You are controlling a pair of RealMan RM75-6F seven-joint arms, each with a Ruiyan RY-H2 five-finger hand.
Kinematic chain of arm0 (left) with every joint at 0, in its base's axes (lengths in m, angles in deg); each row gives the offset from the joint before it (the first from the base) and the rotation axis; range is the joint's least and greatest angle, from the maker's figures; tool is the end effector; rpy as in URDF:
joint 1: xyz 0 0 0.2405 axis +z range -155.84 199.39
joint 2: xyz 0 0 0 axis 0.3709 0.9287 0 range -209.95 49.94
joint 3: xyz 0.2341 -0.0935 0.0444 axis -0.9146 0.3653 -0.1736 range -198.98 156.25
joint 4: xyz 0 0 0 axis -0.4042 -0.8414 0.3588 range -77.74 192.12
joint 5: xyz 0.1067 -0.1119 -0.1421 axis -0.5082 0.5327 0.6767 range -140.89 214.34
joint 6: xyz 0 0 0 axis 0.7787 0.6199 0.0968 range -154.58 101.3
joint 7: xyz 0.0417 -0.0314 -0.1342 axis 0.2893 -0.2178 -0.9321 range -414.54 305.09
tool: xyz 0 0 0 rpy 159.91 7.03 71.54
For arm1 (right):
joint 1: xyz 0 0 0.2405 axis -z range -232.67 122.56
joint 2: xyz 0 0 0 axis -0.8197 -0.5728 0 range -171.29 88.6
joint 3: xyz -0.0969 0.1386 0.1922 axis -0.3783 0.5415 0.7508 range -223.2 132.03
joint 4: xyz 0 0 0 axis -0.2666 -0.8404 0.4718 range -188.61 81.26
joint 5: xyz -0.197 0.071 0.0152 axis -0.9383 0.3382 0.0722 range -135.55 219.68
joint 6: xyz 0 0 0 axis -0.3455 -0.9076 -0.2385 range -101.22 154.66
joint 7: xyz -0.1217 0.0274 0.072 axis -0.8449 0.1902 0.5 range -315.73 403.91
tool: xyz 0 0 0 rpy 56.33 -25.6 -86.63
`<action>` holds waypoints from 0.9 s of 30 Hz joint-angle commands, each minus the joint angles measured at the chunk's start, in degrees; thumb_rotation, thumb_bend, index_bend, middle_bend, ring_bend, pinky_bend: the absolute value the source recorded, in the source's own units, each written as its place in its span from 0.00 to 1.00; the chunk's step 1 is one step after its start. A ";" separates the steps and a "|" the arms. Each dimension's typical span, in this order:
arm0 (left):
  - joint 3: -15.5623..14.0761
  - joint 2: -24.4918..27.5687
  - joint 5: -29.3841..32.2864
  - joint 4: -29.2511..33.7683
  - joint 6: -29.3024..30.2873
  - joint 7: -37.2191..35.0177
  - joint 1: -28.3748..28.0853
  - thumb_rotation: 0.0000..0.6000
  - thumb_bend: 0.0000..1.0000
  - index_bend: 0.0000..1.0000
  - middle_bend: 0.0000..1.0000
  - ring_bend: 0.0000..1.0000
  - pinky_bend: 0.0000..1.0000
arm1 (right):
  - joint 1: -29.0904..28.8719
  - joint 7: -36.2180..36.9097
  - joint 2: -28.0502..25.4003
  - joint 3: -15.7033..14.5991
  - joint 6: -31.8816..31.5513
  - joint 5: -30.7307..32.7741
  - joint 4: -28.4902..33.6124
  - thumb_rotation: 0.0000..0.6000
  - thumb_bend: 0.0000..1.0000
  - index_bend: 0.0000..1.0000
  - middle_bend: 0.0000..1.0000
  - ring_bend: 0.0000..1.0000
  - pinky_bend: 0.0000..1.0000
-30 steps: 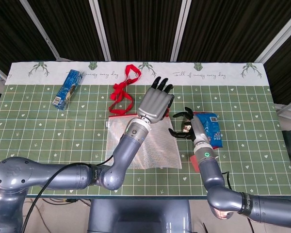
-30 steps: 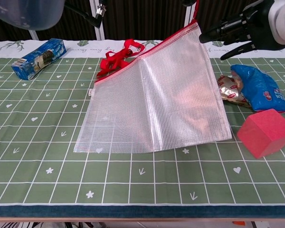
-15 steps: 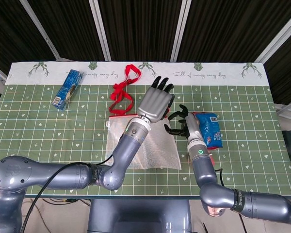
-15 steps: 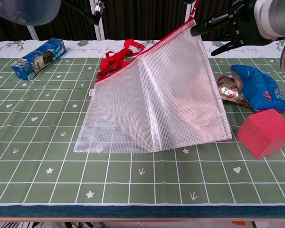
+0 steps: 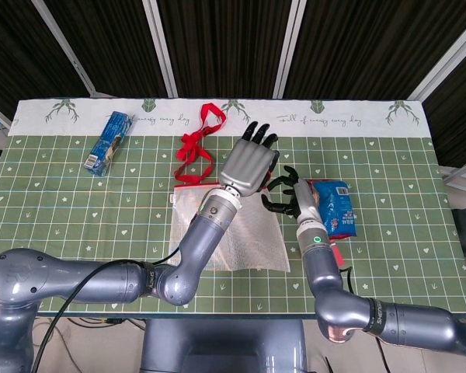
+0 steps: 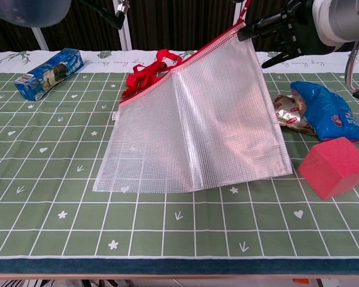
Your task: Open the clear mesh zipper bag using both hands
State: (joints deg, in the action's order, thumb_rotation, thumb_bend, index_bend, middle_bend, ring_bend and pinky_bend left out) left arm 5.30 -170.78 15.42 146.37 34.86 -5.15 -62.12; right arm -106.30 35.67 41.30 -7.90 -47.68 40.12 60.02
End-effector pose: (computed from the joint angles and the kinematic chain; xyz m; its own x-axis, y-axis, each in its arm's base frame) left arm 0.1246 0.3902 0.0085 0.4741 0.0663 0.8780 0.7823 -0.4893 -0.3855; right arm -0.0554 -0.3519 0.0571 -0.5998 -0.1940 0.7763 -0.7756 0.3795 -0.5044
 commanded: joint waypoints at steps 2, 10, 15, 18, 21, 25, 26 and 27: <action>-0.26 0.13 0.01 0.07 0.07 -0.21 -0.17 1.00 0.46 0.59 0.19 0.00 0.00 | -0.01 0.03 0.24 0.28 -0.17 0.14 -0.21 1.00 0.45 0.56 0.08 0.00 0.20; -0.74 0.30 0.17 -0.06 0.06 -0.82 -0.42 1.00 0.46 0.59 0.19 0.00 0.00 | -0.02 -0.21 0.46 0.88 -0.42 0.42 -0.58 1.00 0.48 0.58 0.09 0.00 0.20; -1.00 0.45 0.20 -0.01 0.13 -1.04 -0.57 1.00 0.46 0.59 0.18 0.00 0.00 | 0.07 -0.46 0.50 1.10 -0.40 0.84 -0.57 1.00 0.51 0.60 0.10 0.00 0.20; -1.00 0.53 0.31 0.00 0.20 -1.24 -0.65 1.00 0.46 0.59 0.18 0.00 0.00 | 0.19 -0.44 0.55 1.23 -0.39 1.10 -0.46 1.00 0.52 0.61 0.10 0.00 0.20; -1.17 0.71 0.37 0.15 0.24 -1.32 -0.69 1.00 0.46 0.59 0.18 0.00 0.00 | 0.42 -0.30 0.54 1.43 -0.23 1.32 -0.28 1.00 0.53 0.62 0.11 0.00 0.20; -1.47 1.00 0.52 0.38 0.24 -1.58 -0.51 1.00 0.46 0.59 0.18 0.00 0.00 | 0.62 -0.05 0.31 2.06 0.06 1.58 0.23 1.00 0.54 0.62 0.11 0.00 0.20; -1.61 1.10 0.60 0.44 0.24 -1.63 -0.41 1.00 0.46 0.59 0.18 0.00 0.00 | 0.66 0.04 0.22 2.28 0.09 1.59 0.42 1.00 0.54 0.62 0.11 0.00 0.20; -1.70 1.18 0.63 0.49 0.23 -1.66 -0.35 1.00 0.46 0.59 0.18 0.00 0.00 | 0.68 0.10 0.16 2.43 0.12 1.62 0.54 1.00 0.54 0.62 0.11 0.00 0.20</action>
State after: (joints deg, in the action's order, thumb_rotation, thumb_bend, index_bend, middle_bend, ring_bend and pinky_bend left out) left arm 3.64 -169.64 16.02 146.84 35.09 -6.79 -62.51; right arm -105.65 35.71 41.52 -5.56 -47.60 41.71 60.47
